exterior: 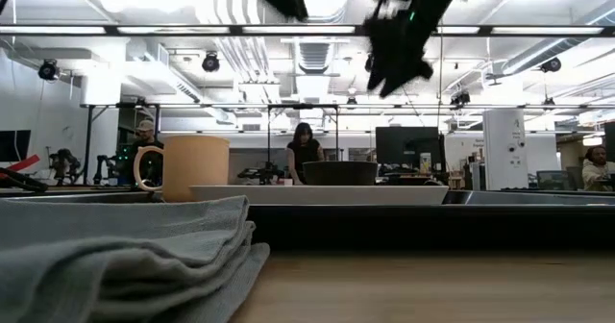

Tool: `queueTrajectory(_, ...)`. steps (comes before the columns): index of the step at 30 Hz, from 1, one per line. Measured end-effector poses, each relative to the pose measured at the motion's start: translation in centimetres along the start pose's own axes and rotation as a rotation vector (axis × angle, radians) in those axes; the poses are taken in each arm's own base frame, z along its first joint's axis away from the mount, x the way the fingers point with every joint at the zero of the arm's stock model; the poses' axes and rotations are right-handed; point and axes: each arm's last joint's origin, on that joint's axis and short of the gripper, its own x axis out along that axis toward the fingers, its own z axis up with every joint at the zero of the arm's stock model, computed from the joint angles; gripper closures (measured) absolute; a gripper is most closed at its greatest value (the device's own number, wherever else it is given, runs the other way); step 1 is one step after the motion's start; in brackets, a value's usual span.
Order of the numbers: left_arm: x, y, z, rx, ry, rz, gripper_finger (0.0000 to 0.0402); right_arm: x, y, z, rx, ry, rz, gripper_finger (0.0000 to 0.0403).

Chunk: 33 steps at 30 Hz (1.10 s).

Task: Set up tray
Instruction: Put the black bowl on top of the white plate on the black serving tray

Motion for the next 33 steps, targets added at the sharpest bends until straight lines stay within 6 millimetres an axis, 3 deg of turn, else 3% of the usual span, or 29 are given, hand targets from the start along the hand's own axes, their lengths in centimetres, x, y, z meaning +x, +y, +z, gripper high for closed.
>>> queueTrajectory(6,-6.2,4.7,-2.3,-0.126,-0.199,0.016,0.0271,6.0,-4.3,1.0,0.149,0.067,-0.101,0.0202)
queueTrajectory(12,-9.3,7.1,-5.6,-0.198,-0.299,0.035,0.0271,9.7,-7.0,1.9,0.233,0.037,-0.13,0.0202)
queueTrajectory(21,-9.5,7.5,-8.8,-0.205,-0.311,0.043,0.0271,13.2,-7.6,2.8,0.234,0.076,-0.146,0.0202)
queueTrajectory(33,-10.5,8.2,-9.3,-0.211,-0.34,0.056,0.0271,14.7,-9.7,3.2,0.267,0.103,-0.187,0.0207)
